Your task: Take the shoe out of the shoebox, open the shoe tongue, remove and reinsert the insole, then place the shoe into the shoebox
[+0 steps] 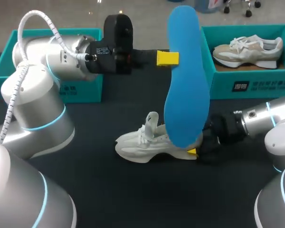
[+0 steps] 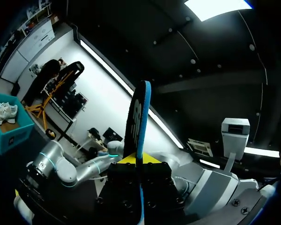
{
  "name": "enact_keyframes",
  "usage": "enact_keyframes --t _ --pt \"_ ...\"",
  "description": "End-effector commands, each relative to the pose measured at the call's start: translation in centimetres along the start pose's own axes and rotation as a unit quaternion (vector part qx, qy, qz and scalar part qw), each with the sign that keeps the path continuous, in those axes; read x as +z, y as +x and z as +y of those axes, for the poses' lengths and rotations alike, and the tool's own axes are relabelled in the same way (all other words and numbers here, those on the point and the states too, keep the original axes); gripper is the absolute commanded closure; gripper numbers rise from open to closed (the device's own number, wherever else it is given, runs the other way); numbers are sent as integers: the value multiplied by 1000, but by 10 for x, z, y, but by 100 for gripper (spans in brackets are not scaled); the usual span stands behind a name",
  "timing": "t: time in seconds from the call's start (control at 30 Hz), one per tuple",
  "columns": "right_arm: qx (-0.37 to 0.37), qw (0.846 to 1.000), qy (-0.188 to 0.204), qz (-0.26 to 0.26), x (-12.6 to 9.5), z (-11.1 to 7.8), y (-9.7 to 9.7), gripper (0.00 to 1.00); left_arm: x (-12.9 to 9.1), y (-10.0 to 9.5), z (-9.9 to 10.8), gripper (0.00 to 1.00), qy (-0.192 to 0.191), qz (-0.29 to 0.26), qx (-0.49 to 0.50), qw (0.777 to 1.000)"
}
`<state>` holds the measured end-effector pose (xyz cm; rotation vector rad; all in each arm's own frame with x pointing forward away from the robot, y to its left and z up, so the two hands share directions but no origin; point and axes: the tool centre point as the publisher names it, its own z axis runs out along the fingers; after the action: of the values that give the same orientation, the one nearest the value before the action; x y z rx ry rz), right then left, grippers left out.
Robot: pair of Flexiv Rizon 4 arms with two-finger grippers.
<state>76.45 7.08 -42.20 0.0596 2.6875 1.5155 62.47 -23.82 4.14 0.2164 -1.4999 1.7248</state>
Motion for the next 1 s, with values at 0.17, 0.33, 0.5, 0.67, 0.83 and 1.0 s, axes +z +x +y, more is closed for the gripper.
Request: enact_keyframes --t 0.17,0.33,0.5,0.67,0.83,1.0 --pt "0 1000 2 0 2 -3 -1 100 -8 1 8 100 -11 1 -12 1000" --pt "0 1000 2 0 2 -3 -1 100 -8 1 8 100 -11 1 -12 1000" --pt "0 1000 2 0 2 -3 -1 100 -8 1 8 100 -11 1 -12 1000" --pt "0 1000 2 0 2 -3 -1 100 -8 1 8 100 -11 1 -12 1000" --pt "0 1000 2 0 2 -3 -1 100 -8 1 8 100 -11 1 -12 1000" --pt "0 1000 2 0 2 -3 -1 100 -8 1 8 100 -11 1 -12 1000"
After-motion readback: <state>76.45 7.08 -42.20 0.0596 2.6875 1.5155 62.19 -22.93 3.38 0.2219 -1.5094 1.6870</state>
